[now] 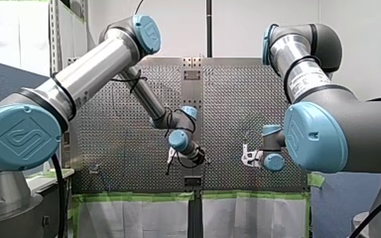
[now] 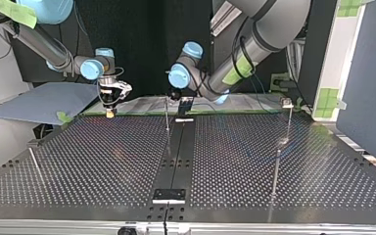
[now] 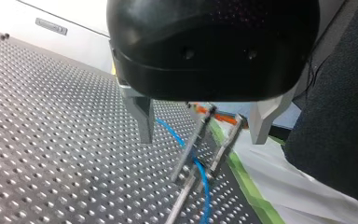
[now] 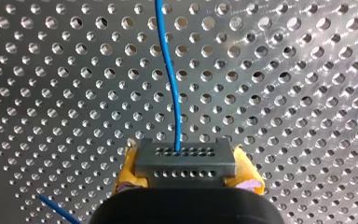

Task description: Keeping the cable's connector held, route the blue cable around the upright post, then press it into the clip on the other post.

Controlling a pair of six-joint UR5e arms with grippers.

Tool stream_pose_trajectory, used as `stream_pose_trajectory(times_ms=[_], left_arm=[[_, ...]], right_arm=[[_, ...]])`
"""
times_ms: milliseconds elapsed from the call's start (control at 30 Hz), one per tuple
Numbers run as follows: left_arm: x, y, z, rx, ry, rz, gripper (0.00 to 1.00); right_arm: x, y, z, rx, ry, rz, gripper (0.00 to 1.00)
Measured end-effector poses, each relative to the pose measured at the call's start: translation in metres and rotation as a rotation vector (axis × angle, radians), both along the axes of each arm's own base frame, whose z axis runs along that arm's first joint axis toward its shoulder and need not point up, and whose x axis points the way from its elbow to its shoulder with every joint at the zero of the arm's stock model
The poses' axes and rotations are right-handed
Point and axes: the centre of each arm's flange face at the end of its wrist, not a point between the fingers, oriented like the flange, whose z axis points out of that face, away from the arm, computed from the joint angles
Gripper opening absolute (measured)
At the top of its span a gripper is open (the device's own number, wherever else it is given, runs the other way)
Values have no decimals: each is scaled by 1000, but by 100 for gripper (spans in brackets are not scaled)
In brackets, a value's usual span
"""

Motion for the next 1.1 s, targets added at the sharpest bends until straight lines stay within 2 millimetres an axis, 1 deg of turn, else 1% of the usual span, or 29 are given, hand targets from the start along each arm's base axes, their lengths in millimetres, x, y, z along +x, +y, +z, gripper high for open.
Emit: stream_pose_trajectory(times_ms=[300,500,767,1100], left_arm=[[-27,-3,29,-73,-55,40,98],[-41,4,48,-131,-78,97,98],[-60,23,66,-160,-67,178,98],[-87,50,82,-105,-50,241,98]], right_arm=[[-1,0,0,3,0,0,0],[-3,-1,0,5,-6,-4,0],[-5,-2,0,8,-10,-6,0],[-6,-2,0,9,-13,-5,0]])
